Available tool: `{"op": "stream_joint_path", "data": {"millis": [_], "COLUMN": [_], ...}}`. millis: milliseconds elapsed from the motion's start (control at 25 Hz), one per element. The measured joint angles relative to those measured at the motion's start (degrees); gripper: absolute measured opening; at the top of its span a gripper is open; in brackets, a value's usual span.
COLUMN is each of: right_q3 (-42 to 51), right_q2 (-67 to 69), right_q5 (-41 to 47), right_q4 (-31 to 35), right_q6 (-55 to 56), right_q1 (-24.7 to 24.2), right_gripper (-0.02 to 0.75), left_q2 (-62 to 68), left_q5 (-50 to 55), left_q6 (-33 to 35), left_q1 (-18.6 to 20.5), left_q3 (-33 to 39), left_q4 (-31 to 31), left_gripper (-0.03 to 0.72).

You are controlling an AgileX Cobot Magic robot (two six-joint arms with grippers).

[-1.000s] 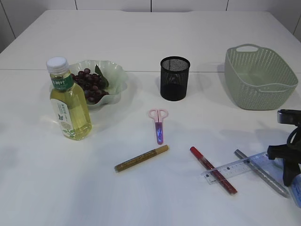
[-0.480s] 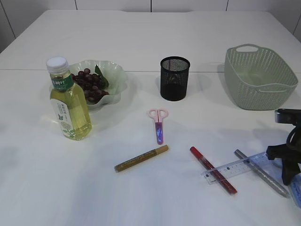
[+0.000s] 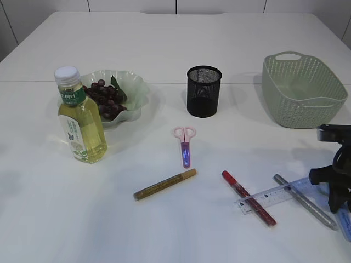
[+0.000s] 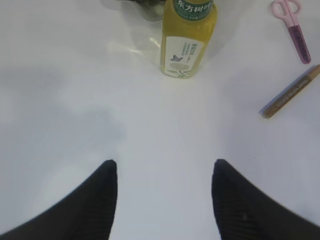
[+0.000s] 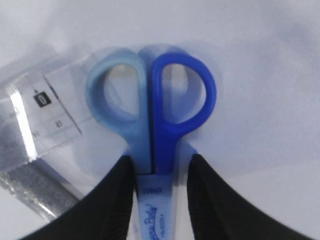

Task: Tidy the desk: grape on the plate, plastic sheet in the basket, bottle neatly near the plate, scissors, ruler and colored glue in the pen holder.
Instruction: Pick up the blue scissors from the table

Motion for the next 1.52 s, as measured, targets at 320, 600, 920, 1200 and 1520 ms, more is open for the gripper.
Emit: {"op": "stream_joint_path", "data": {"millis": [320,600,920,1200,1520], "right_q3": [0.00,0.00,0.00,0.00,-0.22], "right_q2": [-0.01,-0.01,-0.01,-0.01,0.10], "right_q5": [-0.34,-0.38,-0.38,-0.36,1.12], "right_q4": [0.43,0.52,0.52,0.52,0.39], "right_q6": [-0.48,-0.97,-0.97,-1.52,-1.56], "right_q1": [0.00,0.00,0.00,0.00,0.00], "right_gripper": [0.248,0.207,0.207,0.207,0.207], "left_q2": [0.00,0.00,0.00,0.00,0.00], "left_q5": [0.00,0.00,0.08,0.08,0.08], "left_q6": [0.00,0.00,0.00,0.00,0.00], "left_q1": [0.00,0.00,0.00,0.00,0.00], "left_q3": [0.00,0.00,0.00,0.00,0.00], "left_q4": [0.30,0.30,0.30,0.30,0.30], "left_gripper": [0.435,0.435,0.435,0.435,0.435]}}
